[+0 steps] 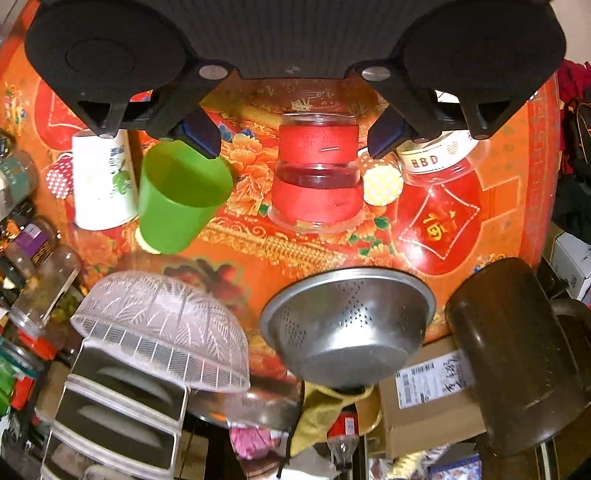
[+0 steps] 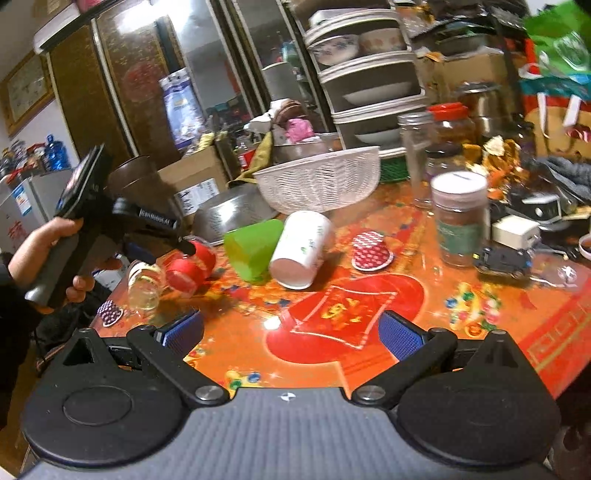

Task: Flip cup upright
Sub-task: 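Move the left tool to the red-banded cup lying on its side and grasp it, then hold the red cup with the left tool while the right tool grasps its body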

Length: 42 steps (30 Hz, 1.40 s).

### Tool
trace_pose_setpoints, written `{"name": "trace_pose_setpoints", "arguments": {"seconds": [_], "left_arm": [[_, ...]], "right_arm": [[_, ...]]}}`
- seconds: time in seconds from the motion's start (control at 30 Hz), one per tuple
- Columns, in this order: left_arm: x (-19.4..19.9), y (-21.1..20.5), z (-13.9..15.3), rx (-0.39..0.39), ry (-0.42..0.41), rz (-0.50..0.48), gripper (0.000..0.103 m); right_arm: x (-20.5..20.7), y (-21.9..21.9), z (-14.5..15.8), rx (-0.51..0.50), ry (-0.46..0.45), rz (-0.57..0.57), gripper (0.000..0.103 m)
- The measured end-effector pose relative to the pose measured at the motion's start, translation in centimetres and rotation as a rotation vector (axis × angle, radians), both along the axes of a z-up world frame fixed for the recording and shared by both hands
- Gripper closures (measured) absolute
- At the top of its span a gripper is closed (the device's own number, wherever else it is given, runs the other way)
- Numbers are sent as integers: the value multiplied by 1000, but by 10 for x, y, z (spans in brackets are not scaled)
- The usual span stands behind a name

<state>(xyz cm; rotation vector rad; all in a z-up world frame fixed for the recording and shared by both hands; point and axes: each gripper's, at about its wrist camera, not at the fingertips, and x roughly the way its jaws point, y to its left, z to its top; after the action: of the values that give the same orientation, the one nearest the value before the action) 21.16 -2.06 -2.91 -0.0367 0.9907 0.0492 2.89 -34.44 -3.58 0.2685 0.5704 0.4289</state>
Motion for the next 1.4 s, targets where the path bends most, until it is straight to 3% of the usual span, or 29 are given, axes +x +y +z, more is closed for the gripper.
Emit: {"name": "trace_pose_setpoints", "arguments": {"seconds": [0.23, 0.43, 0.9, 1.13, 1.4], "left_arm": [[15, -2, -17, 34, 40, 4, 19], [19, -2, -27, 55, 58, 18, 41], [1, -4, -21, 55, 13, 13, 44], [-41, -8, -2, 29, -60, -37, 44], [-163, -20, 41, 17, -254, -153, 44]], "right_arm": [[4, -7, -7, 10, 18, 0, 1], [4, -11, -9, 17, 23, -1, 1], [0, -12, -6, 19, 21, -2, 1], [-2, -5, -6, 22, 20, 17, 1], [-11, 0, -3, 21, 15, 34, 1]]}}
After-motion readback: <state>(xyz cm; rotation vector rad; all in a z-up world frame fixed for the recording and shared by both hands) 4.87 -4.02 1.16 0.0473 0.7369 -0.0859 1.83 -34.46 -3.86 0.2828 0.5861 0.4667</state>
